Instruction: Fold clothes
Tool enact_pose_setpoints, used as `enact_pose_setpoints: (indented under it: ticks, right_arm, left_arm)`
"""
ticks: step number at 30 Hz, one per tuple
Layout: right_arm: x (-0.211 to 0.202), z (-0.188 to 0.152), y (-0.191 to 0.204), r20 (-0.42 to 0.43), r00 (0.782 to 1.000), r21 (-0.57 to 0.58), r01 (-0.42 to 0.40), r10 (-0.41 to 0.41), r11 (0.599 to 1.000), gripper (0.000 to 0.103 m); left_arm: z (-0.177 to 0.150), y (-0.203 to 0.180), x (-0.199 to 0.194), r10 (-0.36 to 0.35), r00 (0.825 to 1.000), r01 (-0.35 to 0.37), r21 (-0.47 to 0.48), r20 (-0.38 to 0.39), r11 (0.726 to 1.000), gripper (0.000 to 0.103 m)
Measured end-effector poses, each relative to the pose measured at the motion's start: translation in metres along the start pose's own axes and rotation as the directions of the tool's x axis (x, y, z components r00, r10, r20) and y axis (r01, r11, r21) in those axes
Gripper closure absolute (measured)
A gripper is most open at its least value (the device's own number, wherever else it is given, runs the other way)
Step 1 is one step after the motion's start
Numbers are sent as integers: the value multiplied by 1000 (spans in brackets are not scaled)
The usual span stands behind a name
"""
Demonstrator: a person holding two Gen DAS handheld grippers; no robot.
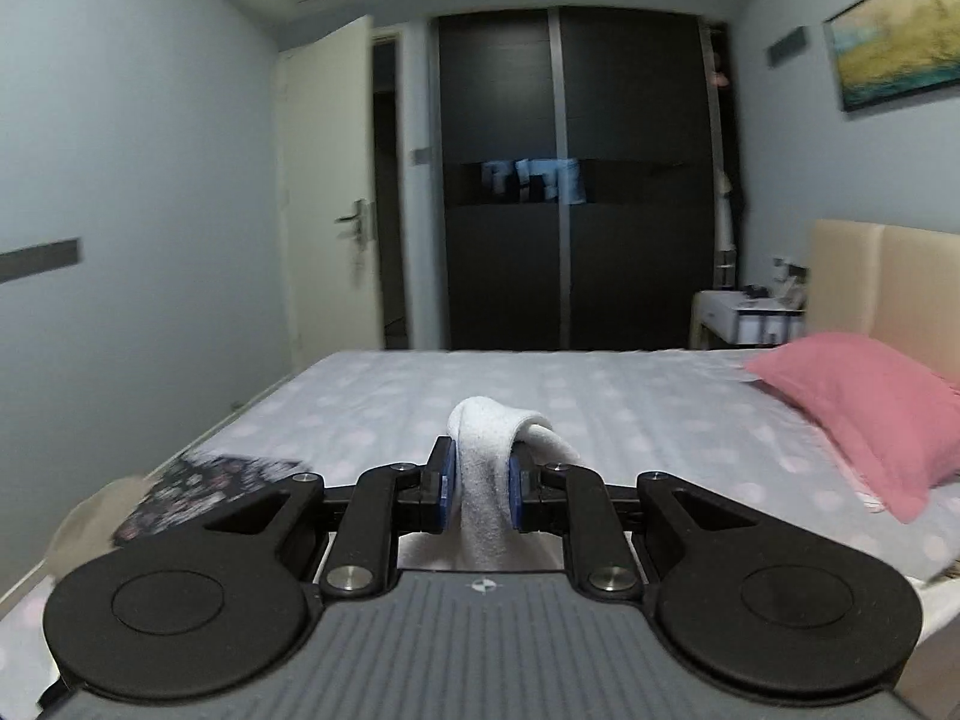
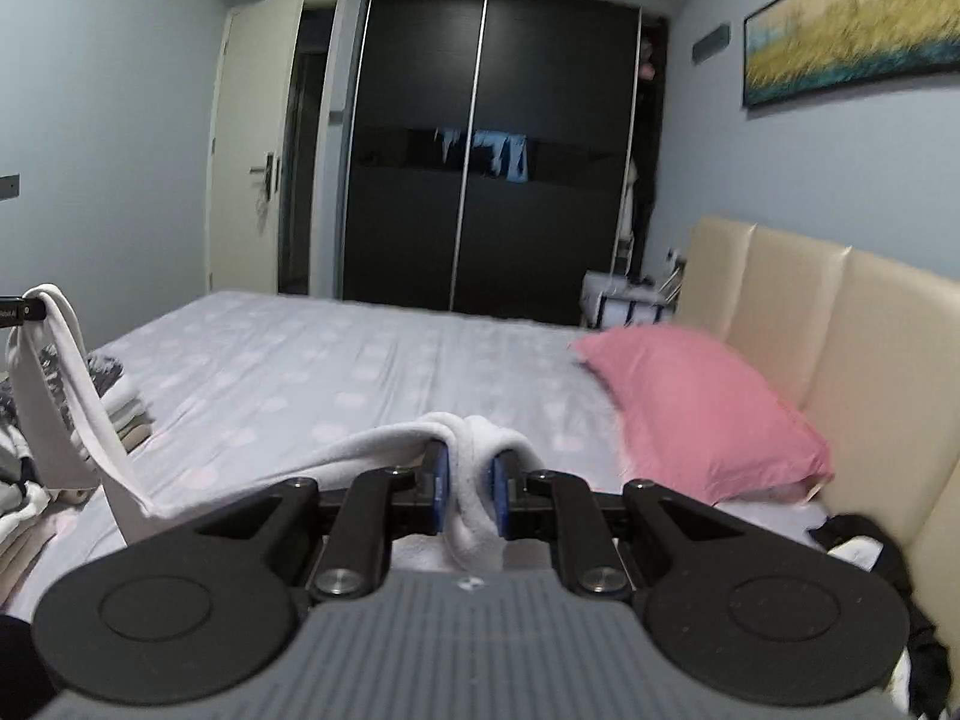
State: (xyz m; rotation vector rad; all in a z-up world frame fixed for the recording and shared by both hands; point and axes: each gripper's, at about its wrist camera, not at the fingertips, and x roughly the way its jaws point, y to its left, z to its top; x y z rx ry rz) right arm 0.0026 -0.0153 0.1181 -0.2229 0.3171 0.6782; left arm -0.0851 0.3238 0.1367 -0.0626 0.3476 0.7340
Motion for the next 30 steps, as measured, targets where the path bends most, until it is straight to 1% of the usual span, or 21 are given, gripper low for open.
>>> enact_pose_setpoints:
  ticks: [4, 6, 8, 12, 14, 17, 20, 23, 25, 28, 30]
  right_arm:
    - [31, -35, -4, -110, 994, 30, 7, -4, 1000, 86]
    - [46, -57, -8, -159, 987, 15, 19, -16, 1000, 86]
    - [59, -79, -14, -206, 978, 10, 35, -32, 999, 86]
    - [75, -119, -39, -278, 960, 63, 55, -36, 997, 86]
    - [79, -133, -52, -315, 948, 89, 71, -39, 994, 86]
    - [83, -145, -61, -355, 935, 103, 66, -25, 993, 86]
    - [86, -154, -60, -380, 924, 71, 62, -30, 996, 86]
    - [93, -161, -61, -422, 906, 73, 76, -38, 994, 86]
    - [94, -164, -64, -445, 895, 93, 70, -22, 993, 86]
    - [98, -170, -62, -482, 876, 123, 35, 28, 992, 86]
    - [98, -174, -57, -500, 865, 118, 9, 52, 993, 86]
  left_arm:
    - [-25, -9, 18, 15, 994, -9, 60, -104, 998, 88]
    - [-44, -18, 23, 8, 988, 6, 91, -154, 996, 88]
    - [-63, -25, 26, 3, 980, 21, 117, -200, 993, 88]
    - [-93, -30, 32, 8, 961, 36, 156, -276, 987, 88]
    - [-108, -32, 35, 12, 950, 45, 174, -314, 984, 88]
    - [-131, -36, 39, 19, 929, 60, 201, -369, 978, 88]
    - [-151, -39, 45, 36, 907, 70, 235, -420, 969, 87]
    - [-163, -38, 48, 52, 888, 82, 270, -457, 959, 87]
    - [-170, -35, 47, 55, 878, 92, 280, -476, 956, 87]
    - [-177, -28, 38, 57, 869, 105, 295, -492, 950, 87]
    - [-179, -18, 32, 57, 863, 108, 293, -501, 950, 87]
